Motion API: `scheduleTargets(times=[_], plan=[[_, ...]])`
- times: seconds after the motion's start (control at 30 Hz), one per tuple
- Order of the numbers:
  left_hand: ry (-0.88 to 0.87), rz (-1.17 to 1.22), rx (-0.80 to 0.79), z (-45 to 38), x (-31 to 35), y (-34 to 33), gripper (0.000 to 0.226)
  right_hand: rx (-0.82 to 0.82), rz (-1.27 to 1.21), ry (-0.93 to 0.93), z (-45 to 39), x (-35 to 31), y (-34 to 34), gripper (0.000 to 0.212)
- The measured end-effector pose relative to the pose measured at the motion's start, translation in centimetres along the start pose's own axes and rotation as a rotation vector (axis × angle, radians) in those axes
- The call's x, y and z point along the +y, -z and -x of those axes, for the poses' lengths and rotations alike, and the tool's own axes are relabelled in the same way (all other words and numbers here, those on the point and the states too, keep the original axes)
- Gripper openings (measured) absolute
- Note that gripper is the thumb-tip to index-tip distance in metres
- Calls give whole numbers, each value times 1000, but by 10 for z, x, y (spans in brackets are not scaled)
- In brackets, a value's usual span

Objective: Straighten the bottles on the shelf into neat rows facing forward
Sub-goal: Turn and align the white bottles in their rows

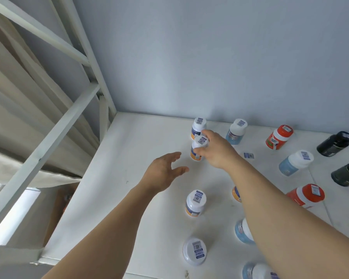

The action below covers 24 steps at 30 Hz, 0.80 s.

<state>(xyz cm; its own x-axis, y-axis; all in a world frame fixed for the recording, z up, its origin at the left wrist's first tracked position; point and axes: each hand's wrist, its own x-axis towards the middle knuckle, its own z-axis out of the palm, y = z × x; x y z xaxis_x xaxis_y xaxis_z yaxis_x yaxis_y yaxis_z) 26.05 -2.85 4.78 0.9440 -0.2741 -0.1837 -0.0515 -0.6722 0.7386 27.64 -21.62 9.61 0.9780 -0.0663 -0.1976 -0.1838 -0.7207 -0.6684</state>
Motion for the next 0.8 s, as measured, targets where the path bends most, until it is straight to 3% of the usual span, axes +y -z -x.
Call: scheduleTargets(times=[0.37,0.53,0.8], plan=[[42,99,-73,-27,11,-10,71,53,-74,-15,-3,8,2,39],[-52,206,-80,-32,13,-9,40,63,-133,-9,2,2,5,37],[9,520,-303,-29,23,8,36,120,-237,-70,7,-10,15,29]])
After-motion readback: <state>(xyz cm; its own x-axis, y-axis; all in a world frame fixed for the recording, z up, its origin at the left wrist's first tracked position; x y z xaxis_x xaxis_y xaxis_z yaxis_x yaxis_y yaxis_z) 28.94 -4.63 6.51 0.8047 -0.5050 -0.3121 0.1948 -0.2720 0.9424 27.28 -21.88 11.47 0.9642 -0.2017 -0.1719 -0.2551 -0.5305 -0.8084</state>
